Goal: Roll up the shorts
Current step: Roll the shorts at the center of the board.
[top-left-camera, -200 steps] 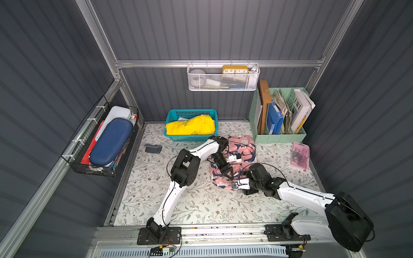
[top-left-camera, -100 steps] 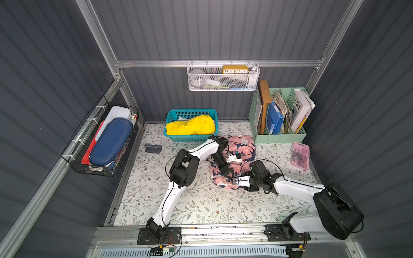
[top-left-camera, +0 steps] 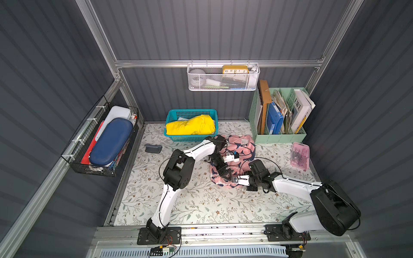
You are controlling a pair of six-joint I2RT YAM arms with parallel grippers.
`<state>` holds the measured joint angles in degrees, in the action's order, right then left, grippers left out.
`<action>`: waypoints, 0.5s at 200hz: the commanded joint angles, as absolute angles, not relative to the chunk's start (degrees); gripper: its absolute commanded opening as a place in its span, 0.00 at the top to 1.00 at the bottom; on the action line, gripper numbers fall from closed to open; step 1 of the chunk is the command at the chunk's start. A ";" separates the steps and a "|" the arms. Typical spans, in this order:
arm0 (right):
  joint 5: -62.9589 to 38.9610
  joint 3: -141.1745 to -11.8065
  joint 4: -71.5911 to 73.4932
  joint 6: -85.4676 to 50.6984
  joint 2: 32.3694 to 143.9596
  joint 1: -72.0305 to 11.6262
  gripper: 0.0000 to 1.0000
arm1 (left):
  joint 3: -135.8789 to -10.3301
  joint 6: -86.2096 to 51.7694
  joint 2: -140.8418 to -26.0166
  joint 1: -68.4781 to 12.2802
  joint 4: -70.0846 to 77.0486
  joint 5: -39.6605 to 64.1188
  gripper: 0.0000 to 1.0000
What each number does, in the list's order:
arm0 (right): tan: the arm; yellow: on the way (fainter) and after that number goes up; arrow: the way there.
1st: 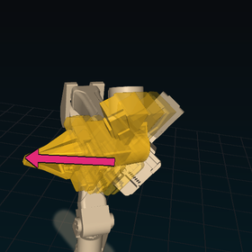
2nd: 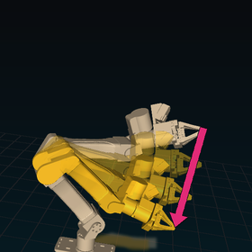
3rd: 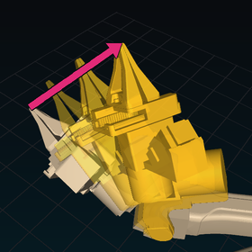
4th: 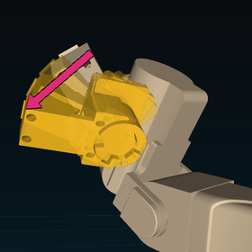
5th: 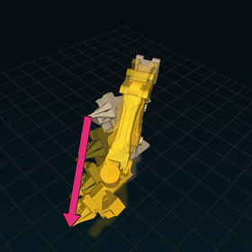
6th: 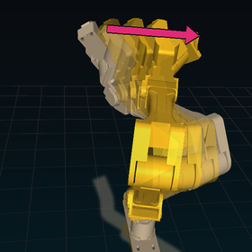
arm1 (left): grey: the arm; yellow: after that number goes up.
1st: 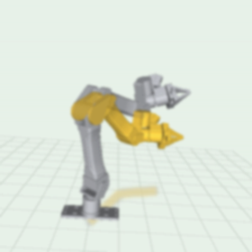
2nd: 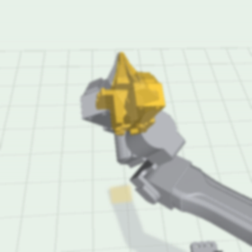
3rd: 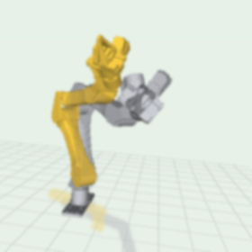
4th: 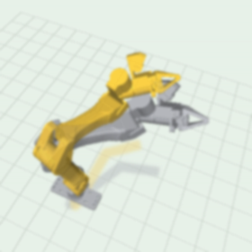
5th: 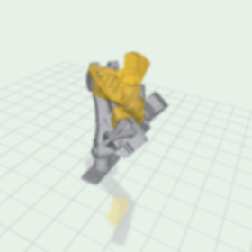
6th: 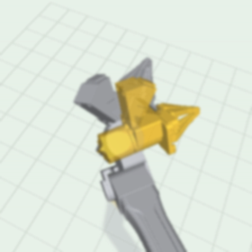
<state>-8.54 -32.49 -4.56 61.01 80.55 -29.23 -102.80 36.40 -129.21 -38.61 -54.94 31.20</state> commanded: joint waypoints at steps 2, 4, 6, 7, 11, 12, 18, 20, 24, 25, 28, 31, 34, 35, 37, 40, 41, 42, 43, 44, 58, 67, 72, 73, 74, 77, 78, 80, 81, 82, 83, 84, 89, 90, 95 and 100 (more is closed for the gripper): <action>-8.71 -31.77 -6.92 58.43 78.26 -29.00 1.00 | -100.46 34.85 -123.23 -36.82 -51.02 29.72 0.00; -8.75 -31.78 -7.07 58.33 78.06 -28.98 1.00 | -100.15 34.82 -122.76 -36.69 -50.70 29.67 0.00; -8.84 -31.70 -7.17 58.29 77.94 -29.00 1.00 | -99.83 34.65 -122.32 -36.53 -50.45 29.59 0.00; -8.86 -31.71 -7.23 58.24 77.86 -29.00 1.00 | -99.66 34.55 -122.11 -36.46 -50.23 29.56 0.00; -8.95 -31.65 -7.58 58.08 77.60 -28.92 1.00 | -99.15 34.32 -121.06 -36.19 -49.28 29.20 0.00; -9.00 -31.65 -7.70 58.05 77.56 -28.92 1.00 | -98.88 34.21 -120.82 -36.11 -48.94 29.10 0.00; -8.97 -31.77 -8.43 57.94 77.24 -28.92 1.00 | -97.44 33.62 -118.95 -35.79 -46.91 28.34 0.00; -9.08 -31.81 -8.74 57.84 77.12 -28.98 1.00 | -96.93 33.48 -118.22 -35.73 -46.33 28.20 0.00; -9.10 -31.97 -9.24 57.77 76.96 -28.95 1.00 | -95.91 33.39 -116.82 -35.54 -44.81 28.12 0.00; -9.12 -32.02 -9.37 57.71 76.93 -28.98 1.00 | -95.59 33.30 -116.42 -35.48 -44.38 28.12 0.00; -9.09 -32.08 -9.69 57.70 76.83 -28.97 1.00 | -94.39 33.24 -115.41 -35.36 -43.35 27.87 0.00; -8.99 -32.08 -9.93 57.55 76.66 -28.93 1.00 | -93.39 32.91 -114.18 -35.27 -42.14 27.70 0.00; -8.97 -32.09 -10.05 57.42 76.48 -28.96 1.00 | -92.54 32.61 -113.02 -35.13 -40.72 27.56 0.00; -8.97 -32.09 -10.08 57.41 76.43 -28.98 1.00 | -92.28 32.48 -112.67 -35.10 -40.18 27.49 0.00; -8.92 -32.02 -10.10 57.33 76.32 -28.98 1.00 | -91.52 32.29 -111.93 -34.97 -39.33 27.48 0.00; -8.85 -32.00 -10.11 57.31 76.17 -28.97 1.00 | -90.49 32.19 -110.91 -34.81 -38.28 27.51 0.00; -8.86 -31.95 -10.11 57.31 76.14 -28.94 1.00 | -90.20 32.18 -110.52 -34.77 -37.91 27.51 0.00; -8.87 -31.97 -10.15 57.31 76.13 -28.93 1.00 | -90.06 32.17 -110.19 -34.70 -37.54 27.60 0.00; -8.83 -31.94 -10.17 57.26 76.12 -28.92 1.00 | -89.72 32.08 -109.90 -34.66 -37.18 27.64 0.00; -8.81 -31.92 -10.18 57.24 76.03 -28.92 1.00 | -89.42 31.99 -109.57 -34.60 -36.87 27.75 0.00; -9.20 -32.21 -11.49 56.96 75.72 -28.98 1.00 | -86.49 31.21 -105.55 -34.04 -33.12 27.94 0.00; -9.82 -32.54 -12.38 56.57 75.64 -28.98 1.00 | -84.67 30.88 -103.27 -33.93 -31.28 27.32 0.00; -10.16 -32.82 -13.00 56.35 75.56 -28.98 1.00 | -83.90 30.62 -102.06 -33.84 -29.95 26.70 0.00; -10.26 -32.85 -13.14 56.30 75.53 -28.95 1.00 | -83.38 30.60 -101.79 -33.84 -29.65 26.58 0.00; -10.36 -32.90 -13.29 56.23 75.51 -28.93 1.00 | -83.26 30.59 -101.52 -33.84 -29.46 26.43 0.00; -10.71 -33.15 -13.78 56.15 75.57 -28.95 1.00 | -82.82 30.39 -100.79 -33.84 -28.89 26.18 0.00; -10.80 -33.23 -13.96 56.07 75.53 -28.93 1.00 | -82.51 30.36 -100.54 -33.84 -28.77 26.05 0.00; -11.01 -33.42 -14.30 55.92 75.51 -28.96 1.00 | -82.11 30.33 -100.02 -33.84 -28.33 25.78 0.00; -11.17 -33.59 -14.49 55.91 75.55 -28.94 1.00 | -82.11 30.28 -99.75 -33.79 -28.10 25.68 0.00; -11.30 -33.67 -14.72 55.90 75.52 -28.97 1.00 | -81.84 30.26 -99.54 -33.77 -27.89 25.58 0.00; -11.36 -33.71 -14.96 55.81 75.51 -28.94 1.00 | -81.70 30.25 -99.25 -33.76 -27.66 25.45 0.00; -11.44 -33.77 -15.21 55.72 75.50 -28.93 1.00 | -81.27 30.20 -99.02 -33.76 -27.41 25.38 0.00; -12.09 -34.52 -16.15 55.38 75.64 -28.92 1.00 | -80.49 30.02 -97.81 -33.76 -26.34 24.79 0.00; -12.20 -34.66 -16.47 55.29 75.65 -28.92 1.00 | -80.24 29.99 -97.60 -33.75 -26.22 24.75 0.00; -12.79 -35.44 -17.82 54.51 75.74 -28.94 1.00 | -79.19 30.03 -96.40 -33.76 -25.00 24.27 0.00; -13.37 -36.40 -19.28 53.51 75.97 -28.93 1.00 | -78.26 29.98 -95.31 -33.75 -24.18 23.82 0.00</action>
